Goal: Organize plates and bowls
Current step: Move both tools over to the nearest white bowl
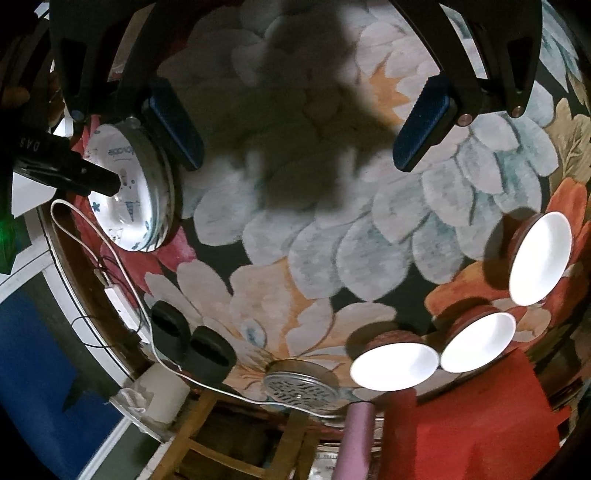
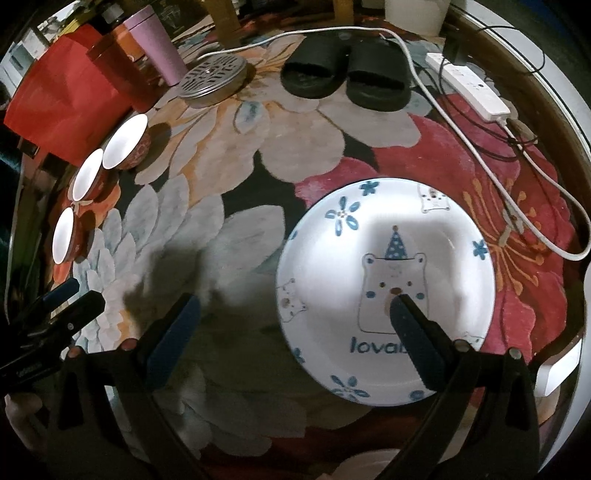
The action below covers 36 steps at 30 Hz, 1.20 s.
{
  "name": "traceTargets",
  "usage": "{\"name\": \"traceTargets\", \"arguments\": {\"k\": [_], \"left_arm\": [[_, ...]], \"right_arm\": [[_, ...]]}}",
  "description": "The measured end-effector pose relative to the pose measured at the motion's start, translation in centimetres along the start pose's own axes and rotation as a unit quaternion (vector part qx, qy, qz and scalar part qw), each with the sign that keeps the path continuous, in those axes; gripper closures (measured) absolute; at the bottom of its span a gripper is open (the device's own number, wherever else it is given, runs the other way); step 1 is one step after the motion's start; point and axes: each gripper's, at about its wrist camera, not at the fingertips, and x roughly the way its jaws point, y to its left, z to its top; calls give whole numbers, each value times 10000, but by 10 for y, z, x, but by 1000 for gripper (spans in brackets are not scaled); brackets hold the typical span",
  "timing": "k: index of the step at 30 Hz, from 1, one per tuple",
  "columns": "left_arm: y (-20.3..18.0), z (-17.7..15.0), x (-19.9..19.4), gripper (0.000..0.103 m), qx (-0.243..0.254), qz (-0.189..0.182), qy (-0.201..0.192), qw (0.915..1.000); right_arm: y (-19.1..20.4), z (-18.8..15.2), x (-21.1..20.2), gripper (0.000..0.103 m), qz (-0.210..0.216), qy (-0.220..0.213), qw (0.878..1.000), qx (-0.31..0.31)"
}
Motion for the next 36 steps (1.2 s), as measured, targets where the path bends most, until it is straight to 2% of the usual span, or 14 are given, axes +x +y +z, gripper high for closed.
{"name": "traceTargets", "arguments": {"k": [17,30,36], "left_arm": [[42,-9,-10,1,-278,219,-33,9994],[58,-9,-15,1,-442,300,-74,9985],[73,-8,-19,1,-564,371,-121,9976]], "right_arm": [[44,-2,13,0,220,52,9994,-270],[60,2,15,0,310,19,9987,-398],[77,8,18,0,316,5,9974,-646]]}}
